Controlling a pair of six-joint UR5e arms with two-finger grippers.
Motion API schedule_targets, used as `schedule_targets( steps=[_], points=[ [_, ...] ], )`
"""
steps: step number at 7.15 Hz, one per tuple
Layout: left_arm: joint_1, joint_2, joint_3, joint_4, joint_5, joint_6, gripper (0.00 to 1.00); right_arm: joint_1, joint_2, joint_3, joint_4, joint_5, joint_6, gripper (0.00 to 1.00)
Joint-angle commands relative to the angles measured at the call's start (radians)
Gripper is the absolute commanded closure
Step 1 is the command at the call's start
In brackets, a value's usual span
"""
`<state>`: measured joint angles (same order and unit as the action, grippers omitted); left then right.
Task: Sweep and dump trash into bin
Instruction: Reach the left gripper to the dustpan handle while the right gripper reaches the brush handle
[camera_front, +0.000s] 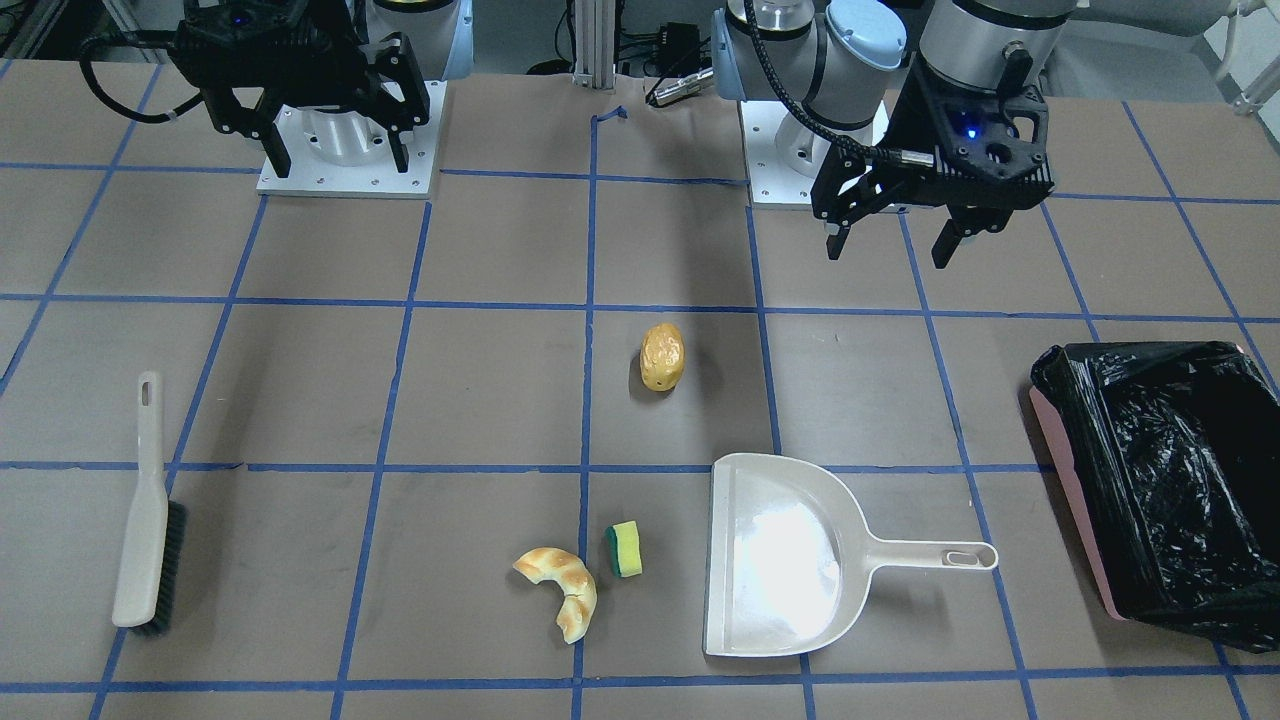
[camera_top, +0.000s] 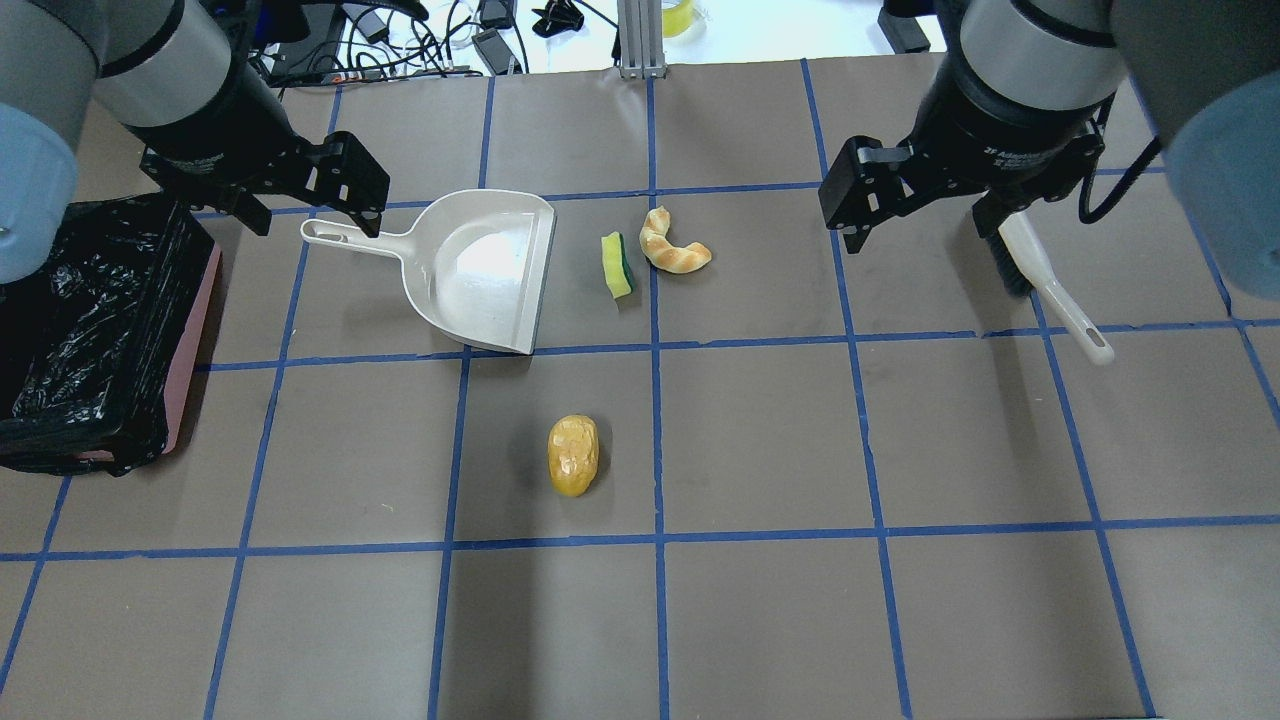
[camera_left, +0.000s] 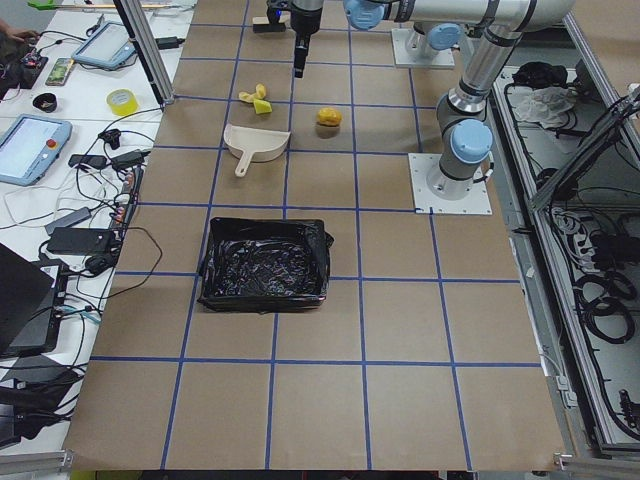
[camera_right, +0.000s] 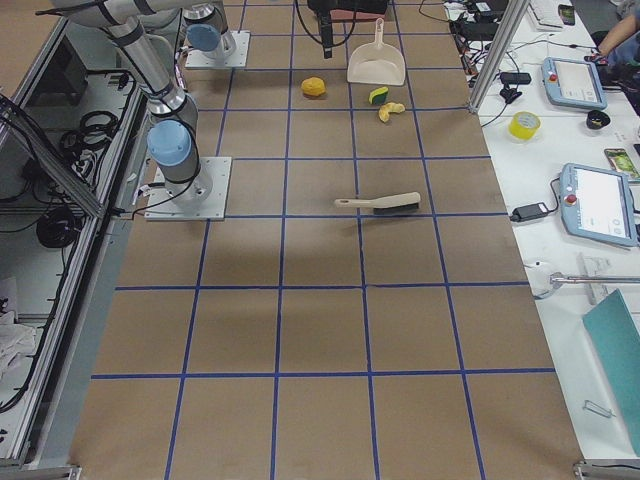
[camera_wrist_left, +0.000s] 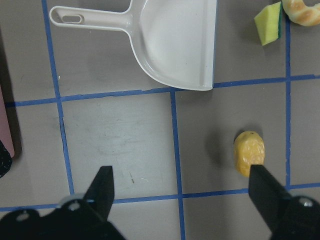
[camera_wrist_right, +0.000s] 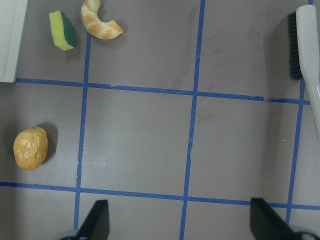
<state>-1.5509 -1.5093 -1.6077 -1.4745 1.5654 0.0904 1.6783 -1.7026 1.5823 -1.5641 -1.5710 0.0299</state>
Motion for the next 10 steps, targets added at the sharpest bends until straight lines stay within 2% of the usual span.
schedule_targets(
  steps=[1,3,5,6,7,8,10],
  points=[
    [0.0,-0.002,0.0,0.0,-0.004,0.006,0.05,0.0,0.004,0.001,-0.004,0.002,0.013,0.0],
    [0.04,-0.044,0.009,0.025,-0.008,0.081,0.05,-0.008,0.008,0.001,-0.004,-0.001,0.009,0.0],
    [0.124,-0.13,-0.001,0.12,-0.065,0.303,0.06,-0.032,0.012,0.007,-0.002,0.009,0.015,0.0],
    [0.135,-0.2,-0.009,0.193,-0.064,0.442,0.06,-0.092,0.036,0.01,-0.007,-0.001,-0.004,0.05],
    [0.138,-0.262,-0.009,0.276,-0.059,0.588,0.06,-0.156,0.056,0.021,0.001,-0.036,-0.058,0.18],
    [0.14,-0.32,0.008,0.334,-0.056,0.779,0.06,-0.204,0.116,0.031,-0.01,-0.029,-0.15,0.0],
    [0.163,-0.382,0.023,0.423,-0.059,1.025,0.06,-0.294,0.223,0.035,-0.068,-0.041,-0.354,0.0]
  ],
)
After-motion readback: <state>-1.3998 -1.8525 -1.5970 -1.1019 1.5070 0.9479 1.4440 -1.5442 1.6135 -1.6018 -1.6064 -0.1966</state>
